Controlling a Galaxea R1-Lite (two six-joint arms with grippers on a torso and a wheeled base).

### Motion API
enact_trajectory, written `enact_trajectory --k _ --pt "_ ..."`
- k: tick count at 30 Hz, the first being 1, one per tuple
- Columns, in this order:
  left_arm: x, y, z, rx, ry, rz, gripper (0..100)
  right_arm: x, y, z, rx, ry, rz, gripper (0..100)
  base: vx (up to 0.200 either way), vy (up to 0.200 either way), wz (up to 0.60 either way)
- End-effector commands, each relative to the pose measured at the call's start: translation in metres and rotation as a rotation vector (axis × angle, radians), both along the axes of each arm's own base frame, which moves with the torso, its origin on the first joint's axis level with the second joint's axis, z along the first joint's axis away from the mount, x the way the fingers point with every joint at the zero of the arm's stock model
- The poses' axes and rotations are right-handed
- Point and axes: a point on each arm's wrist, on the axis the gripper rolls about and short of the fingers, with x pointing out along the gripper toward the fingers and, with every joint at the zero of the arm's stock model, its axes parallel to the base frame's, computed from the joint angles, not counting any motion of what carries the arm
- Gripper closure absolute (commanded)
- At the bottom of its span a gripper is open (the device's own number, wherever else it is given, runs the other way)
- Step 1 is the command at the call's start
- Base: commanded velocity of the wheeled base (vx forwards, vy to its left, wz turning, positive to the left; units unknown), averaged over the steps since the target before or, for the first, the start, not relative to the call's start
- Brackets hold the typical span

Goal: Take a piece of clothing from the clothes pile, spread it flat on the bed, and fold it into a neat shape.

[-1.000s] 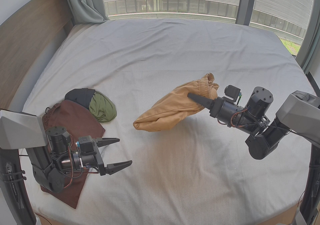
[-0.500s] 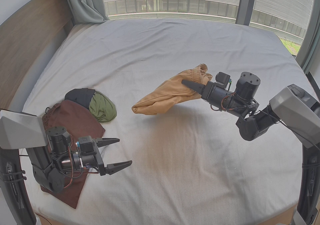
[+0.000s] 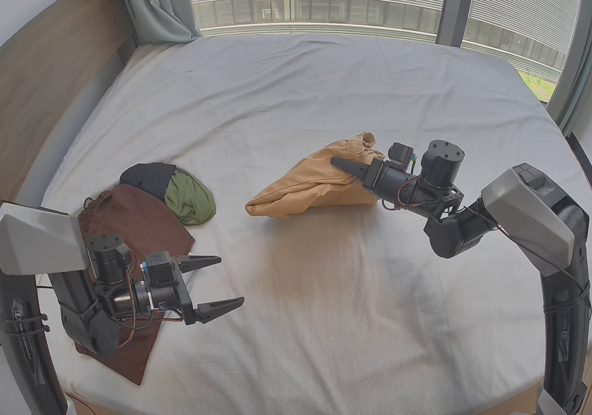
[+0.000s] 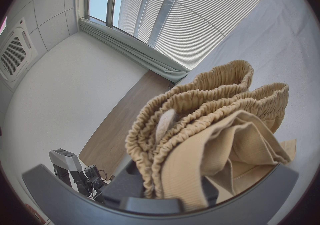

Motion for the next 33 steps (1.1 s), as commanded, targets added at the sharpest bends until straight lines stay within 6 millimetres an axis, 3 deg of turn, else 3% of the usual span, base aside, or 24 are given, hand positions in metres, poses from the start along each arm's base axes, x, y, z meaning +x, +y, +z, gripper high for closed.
enact_trajectory --k 1,25,29,33 --pt "-0.001 0.000 -0.001 0.001 0.005 0.000 0 0.002 -0.001 -0.009 -0.006 0.015 -0.004 100 0.000 0.000 0.00" --pt "0.000 -0.001 -0.003 0.002 0.011 -0.004 0 0.032 0.003 0.058 0.034 -0.097 -0.019 100 0.000 0.000 0.00" --pt "-0.002 -0.002 -0.003 0.002 0.013 -0.007 0 0.037 0.005 0.051 0.033 -0.091 -0.019 100 0.000 0.000 0.00" --pt "-0.002 -0.001 -0.003 0.003 0.016 -0.004 0 0.045 0.010 0.016 0.014 -0.036 -0.043 100 0.000 0.000 0.00"
